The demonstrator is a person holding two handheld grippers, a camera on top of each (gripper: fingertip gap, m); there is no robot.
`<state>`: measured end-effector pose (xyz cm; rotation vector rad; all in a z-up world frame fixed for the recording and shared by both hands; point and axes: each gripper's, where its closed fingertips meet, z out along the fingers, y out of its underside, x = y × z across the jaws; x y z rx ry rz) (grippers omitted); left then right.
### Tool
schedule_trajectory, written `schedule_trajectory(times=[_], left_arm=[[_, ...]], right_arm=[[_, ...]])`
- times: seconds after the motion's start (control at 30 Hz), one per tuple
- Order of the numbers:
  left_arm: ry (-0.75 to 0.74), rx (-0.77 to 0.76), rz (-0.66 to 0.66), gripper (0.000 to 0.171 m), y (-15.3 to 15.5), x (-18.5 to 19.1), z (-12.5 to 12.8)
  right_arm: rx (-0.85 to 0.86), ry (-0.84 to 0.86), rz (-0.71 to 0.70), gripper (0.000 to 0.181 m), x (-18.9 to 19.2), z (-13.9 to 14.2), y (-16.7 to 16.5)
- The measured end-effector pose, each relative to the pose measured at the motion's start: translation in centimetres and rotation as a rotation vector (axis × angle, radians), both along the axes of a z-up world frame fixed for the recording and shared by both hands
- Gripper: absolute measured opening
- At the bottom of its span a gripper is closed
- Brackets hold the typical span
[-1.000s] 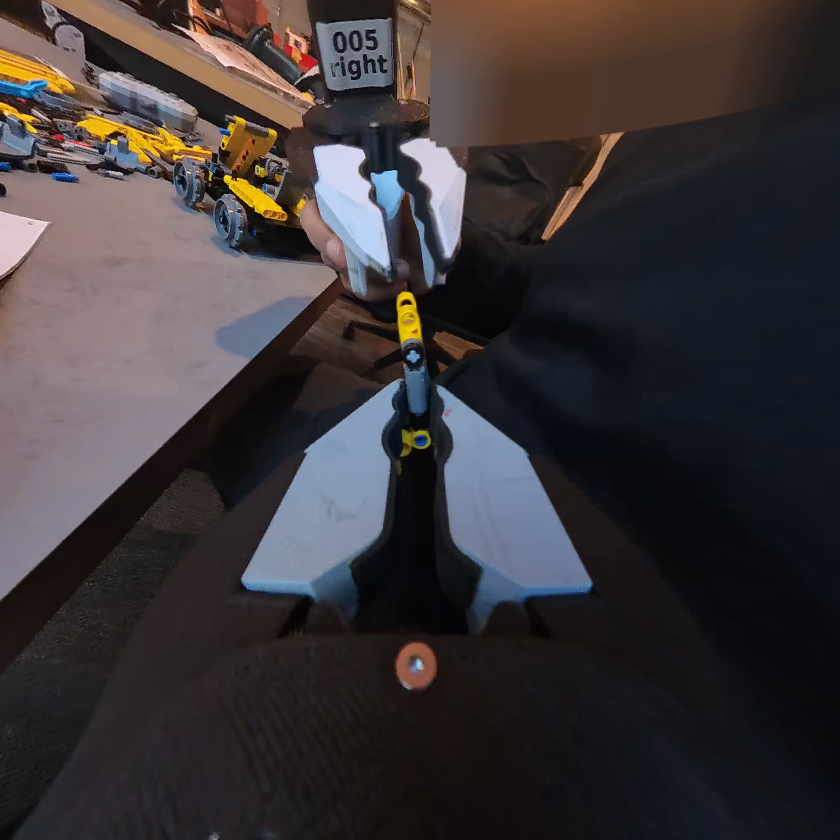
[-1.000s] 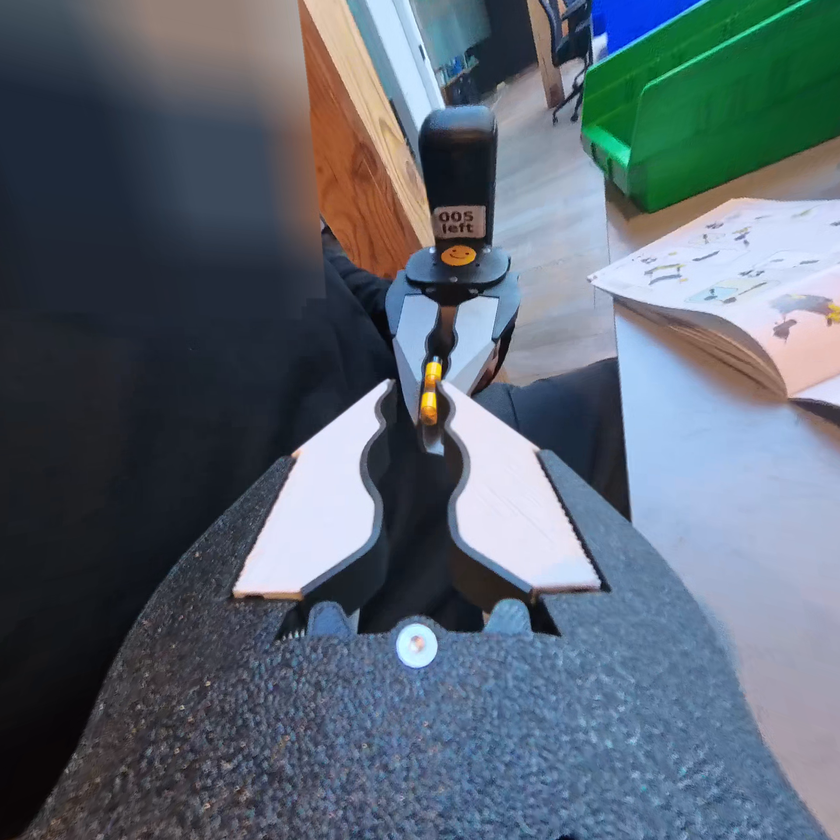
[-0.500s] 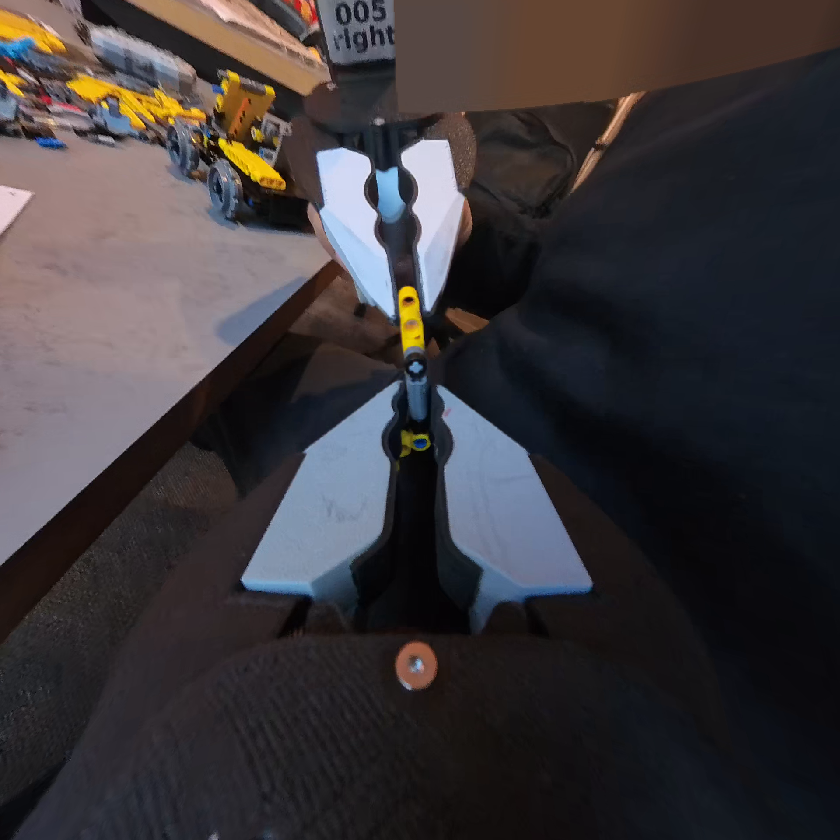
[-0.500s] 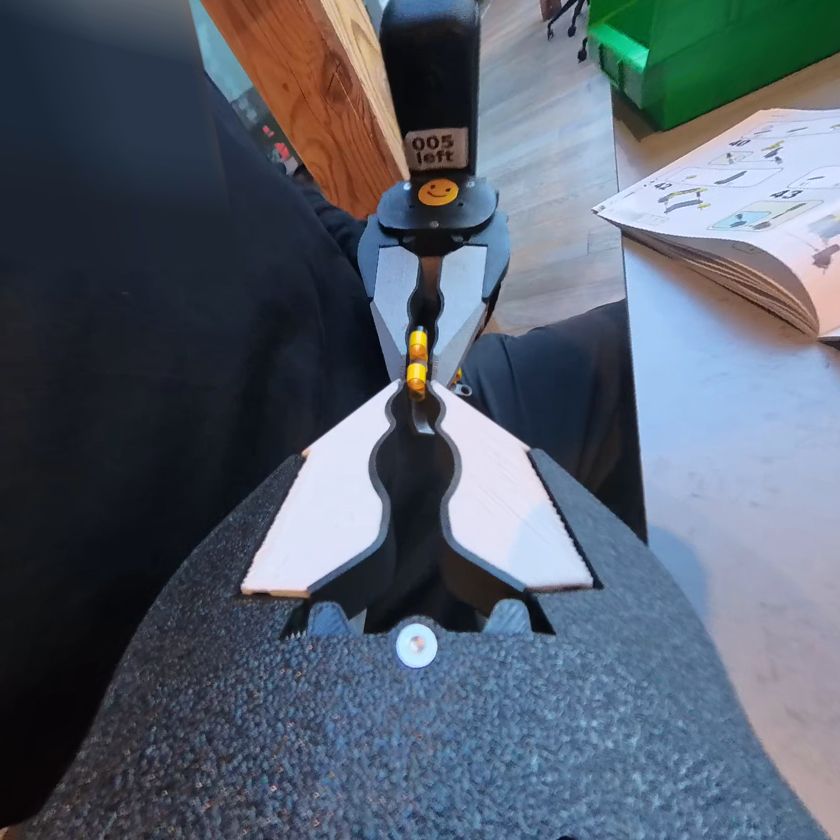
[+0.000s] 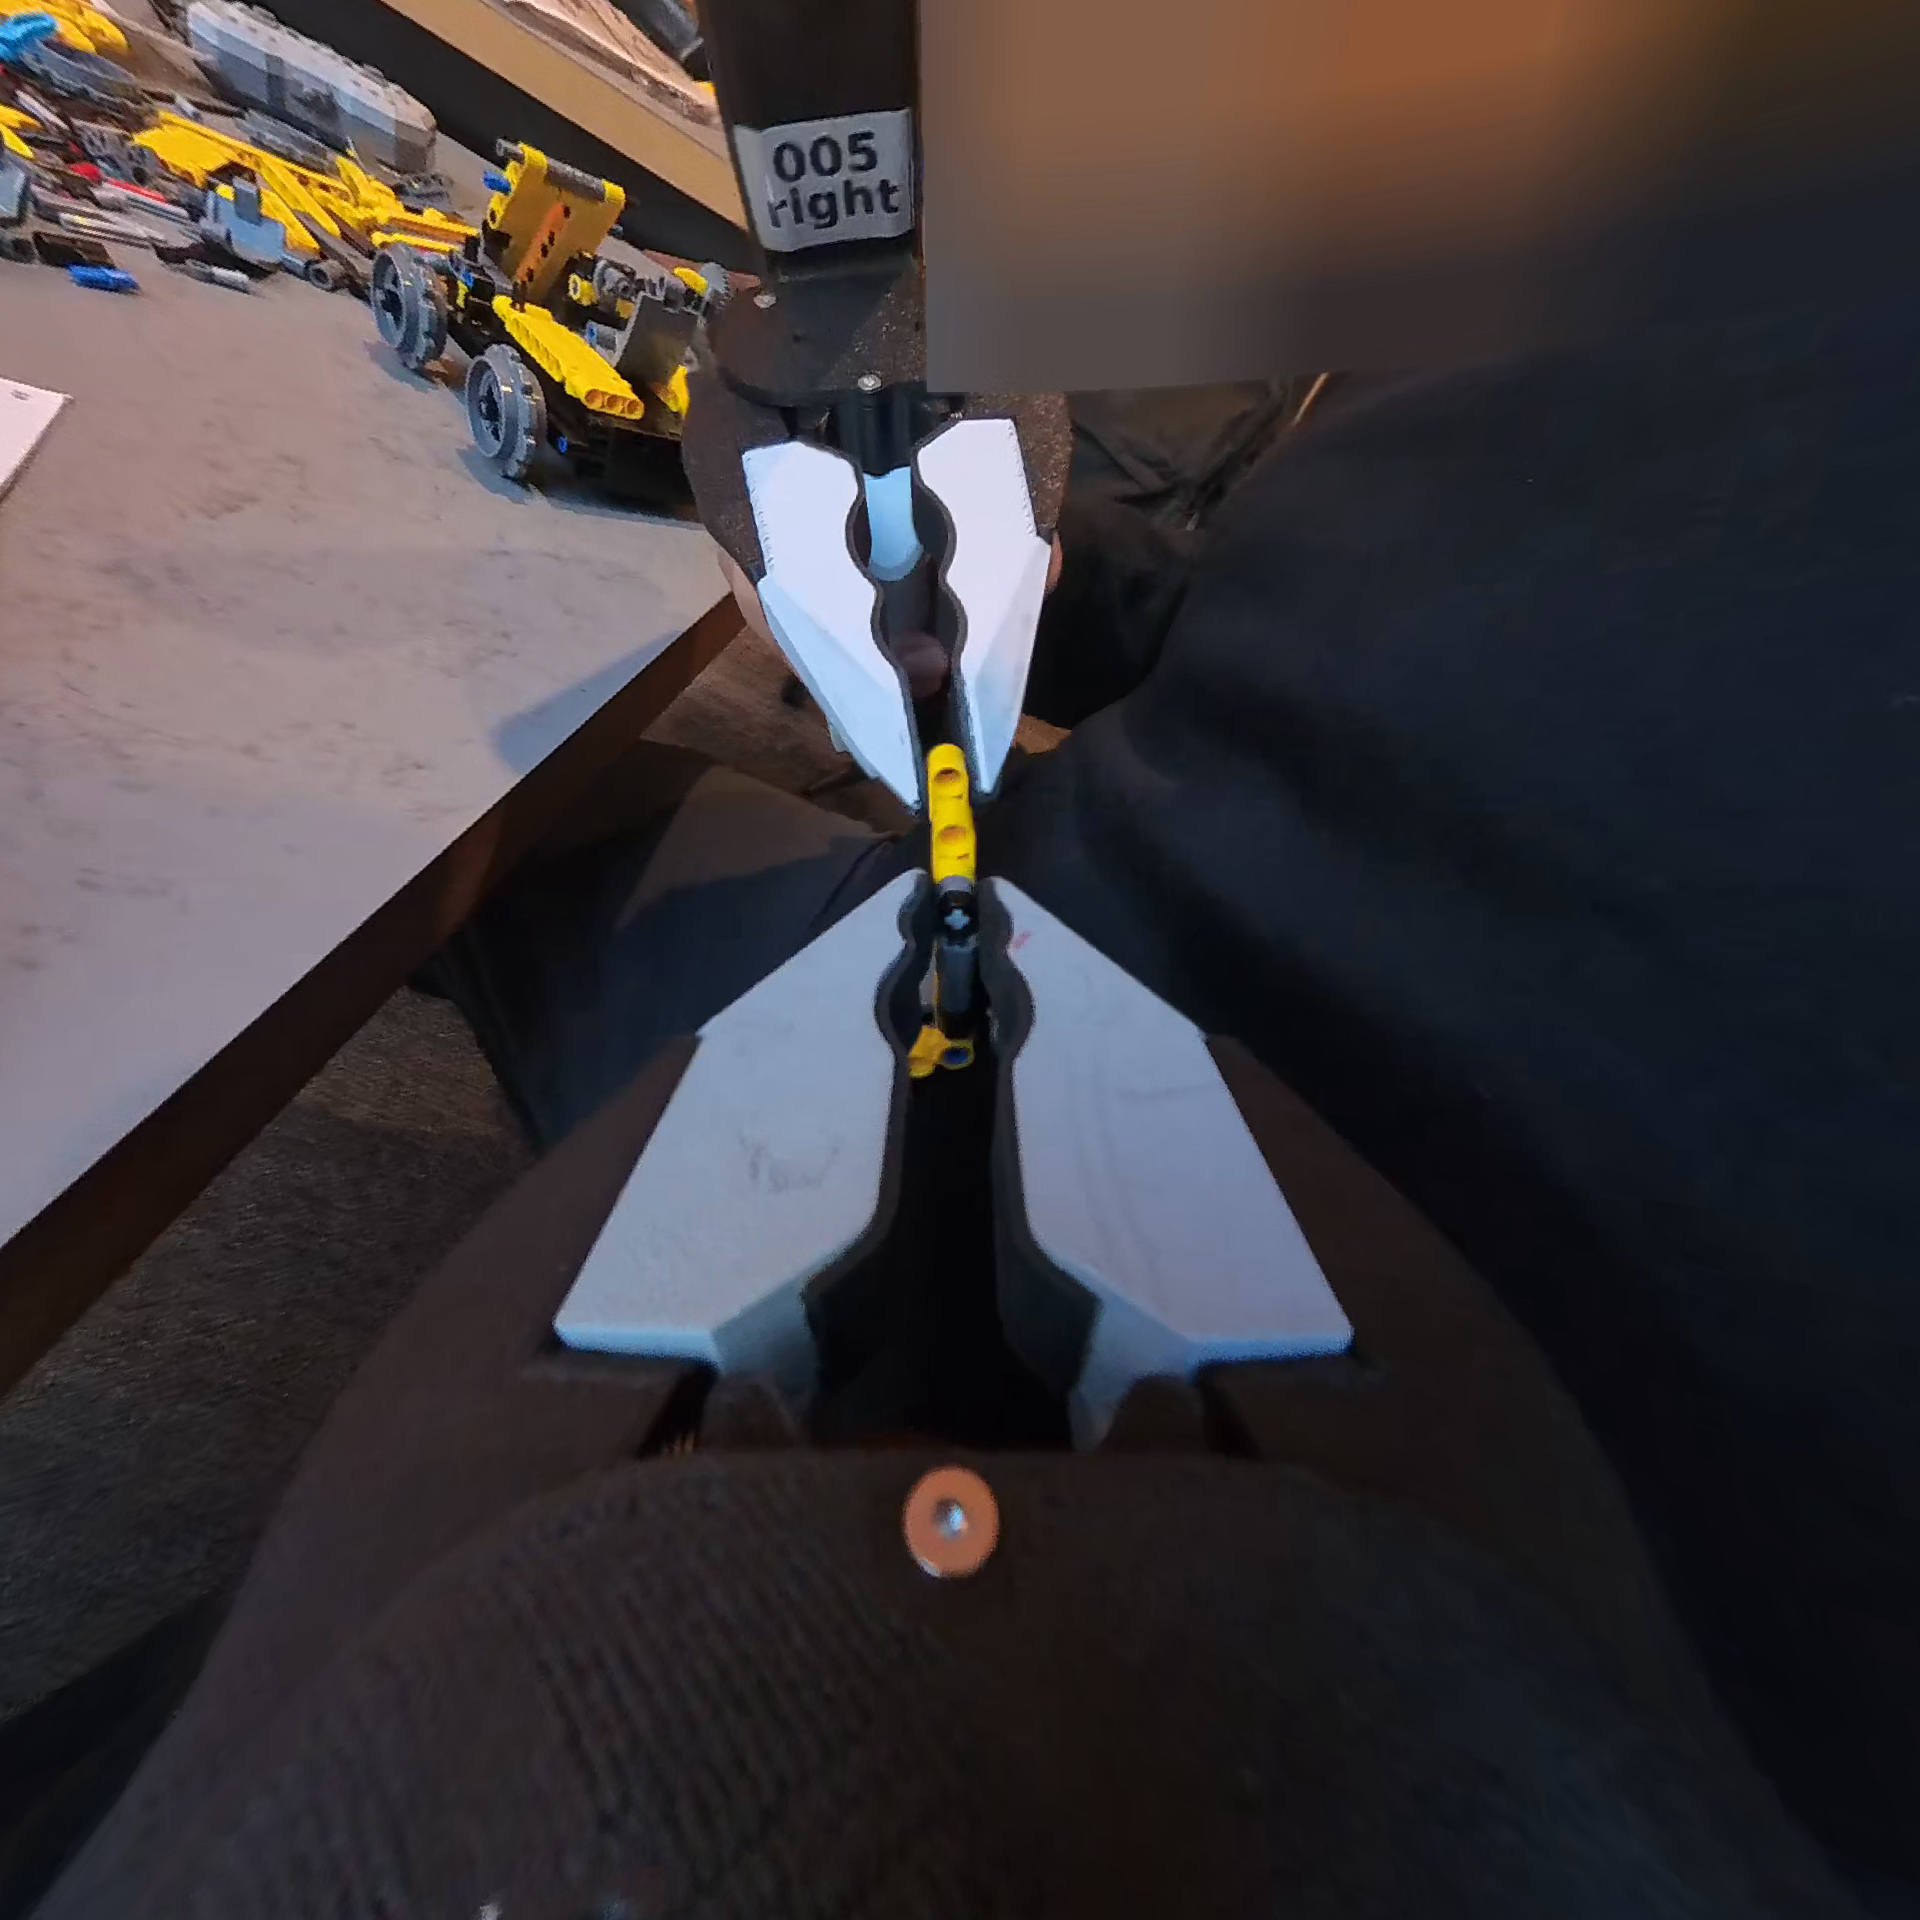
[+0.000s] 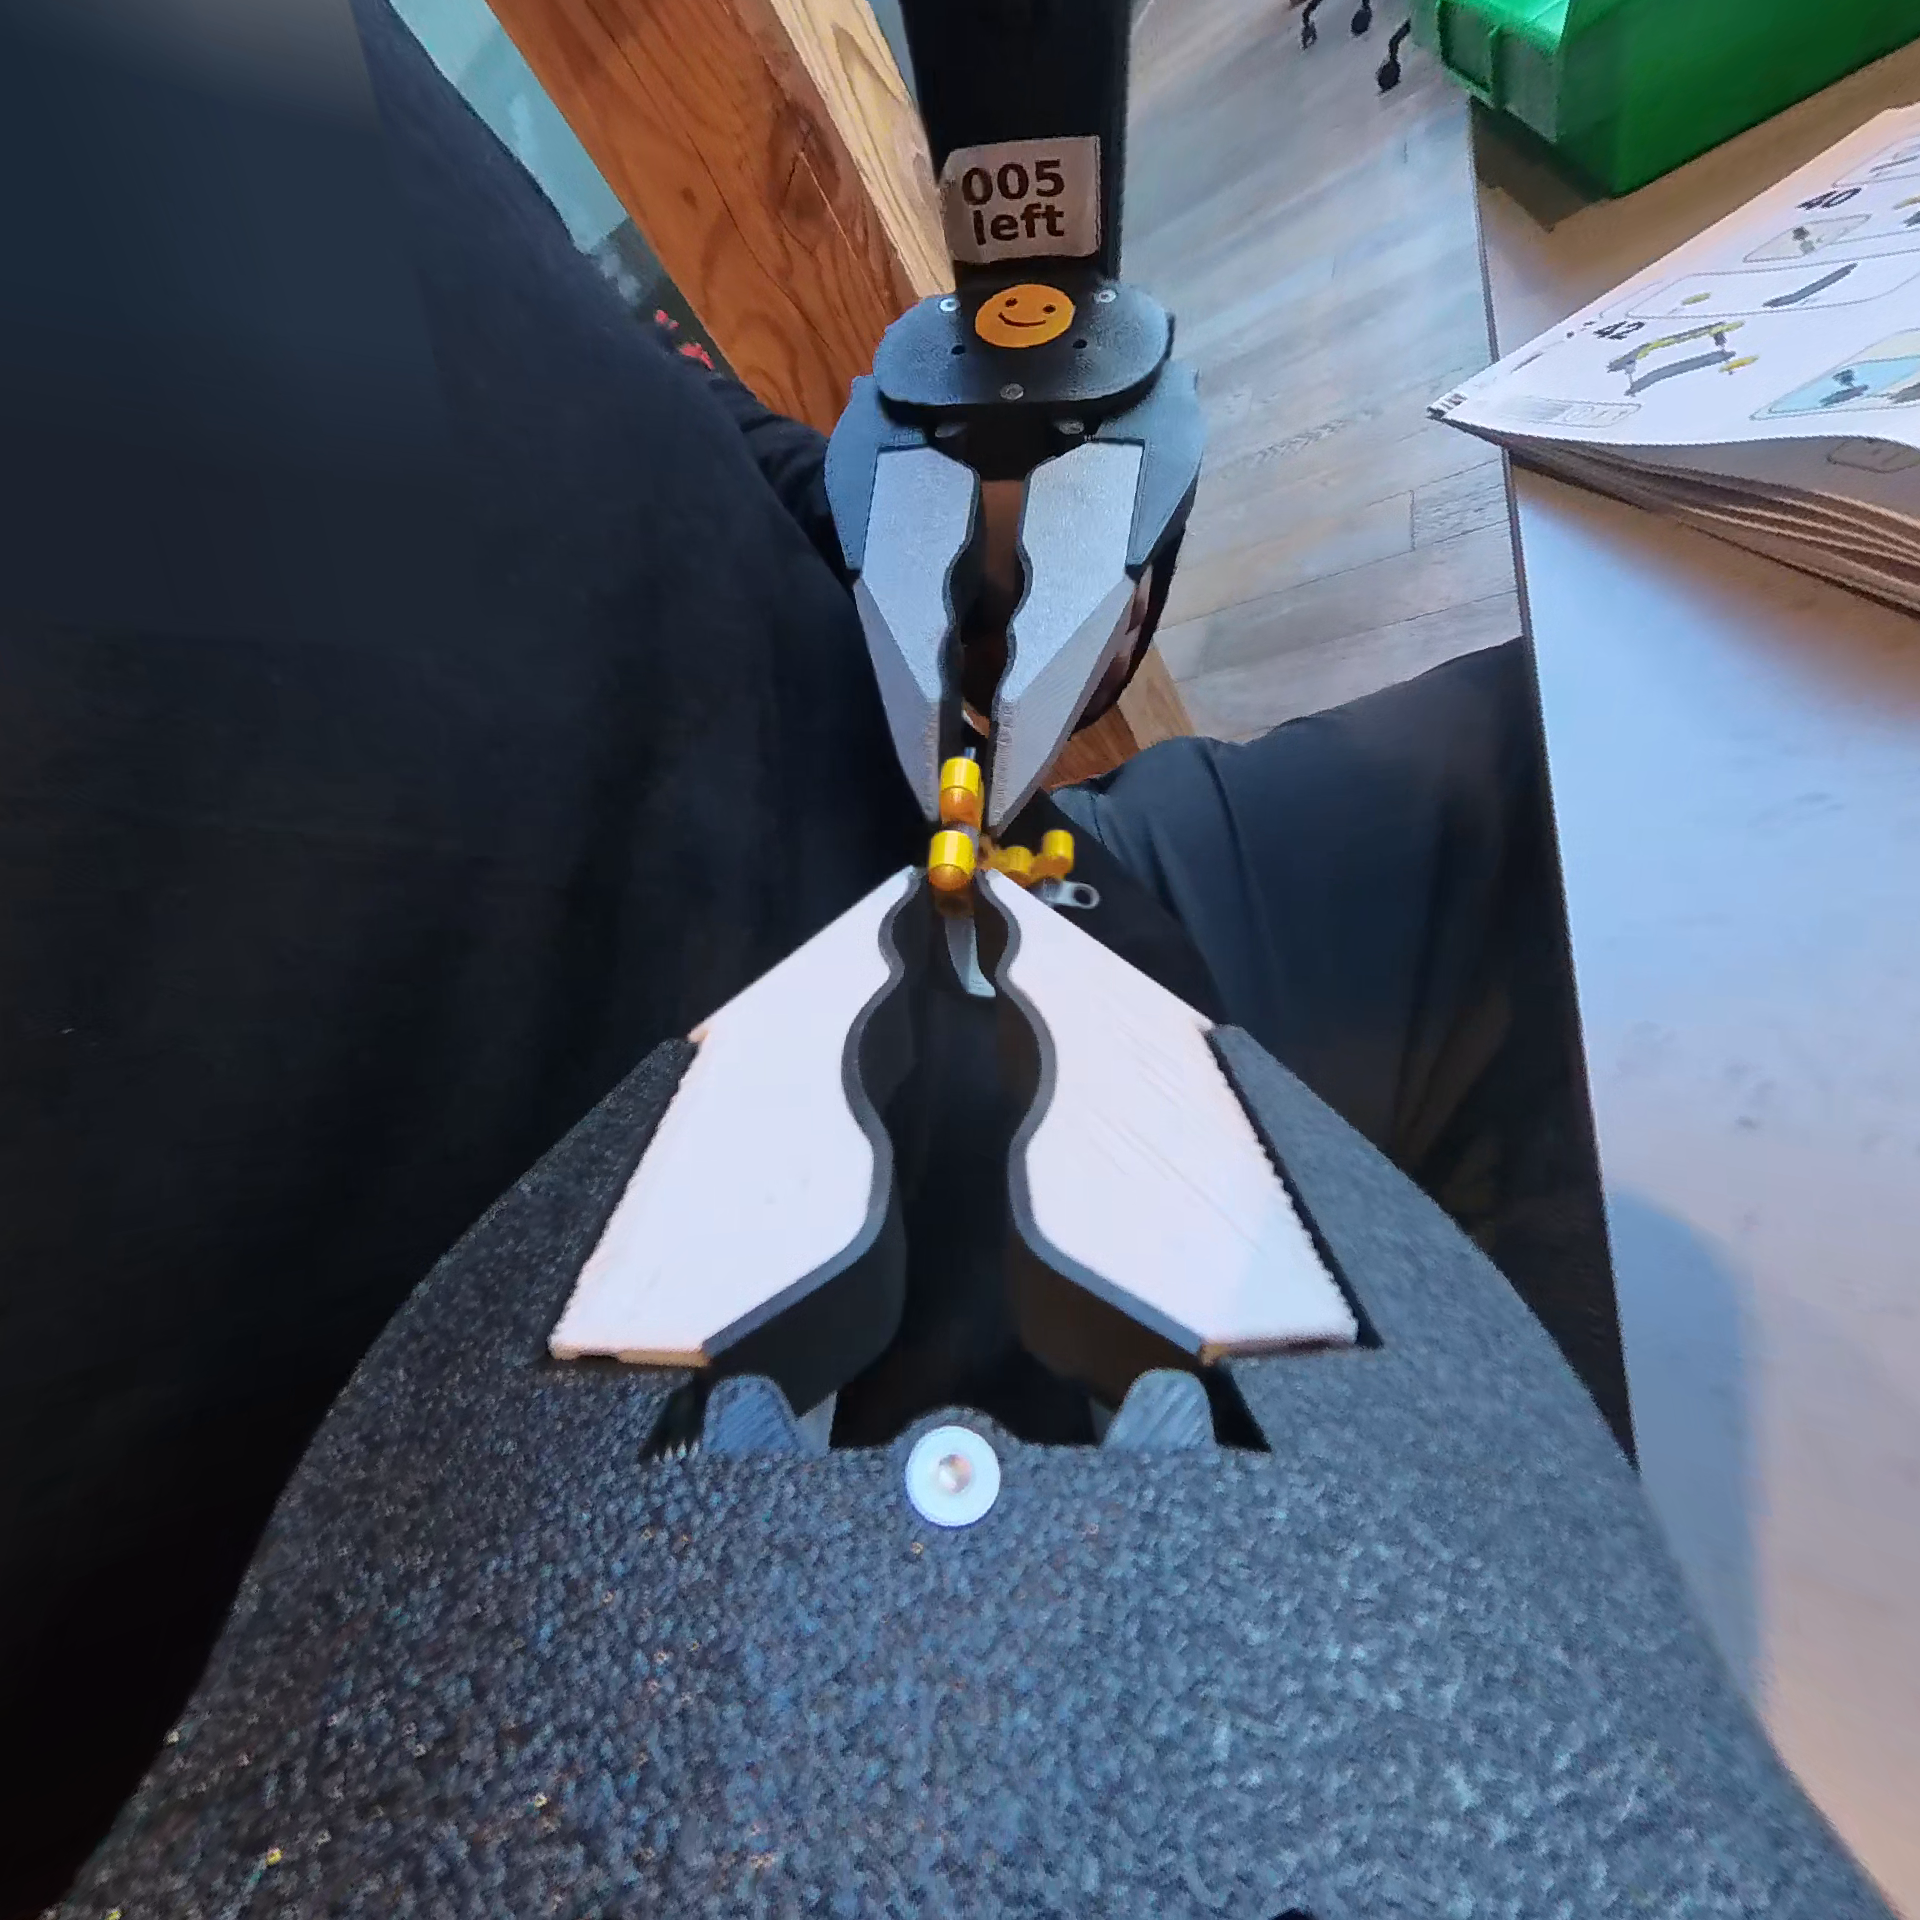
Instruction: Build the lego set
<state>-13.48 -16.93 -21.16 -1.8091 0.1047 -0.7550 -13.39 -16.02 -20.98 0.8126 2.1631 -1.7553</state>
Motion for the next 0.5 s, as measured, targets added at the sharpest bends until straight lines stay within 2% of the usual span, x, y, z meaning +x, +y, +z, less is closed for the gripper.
schedule_trajectory(times=[0.5], left_arm=[[-0.023, -0.016, 0.039, 0.006, 0.09, -0.03, -0.23]], right_arm=[[0.049, 0.015, -0.034, 0.007, 0.19, -0.66, 0.01]])
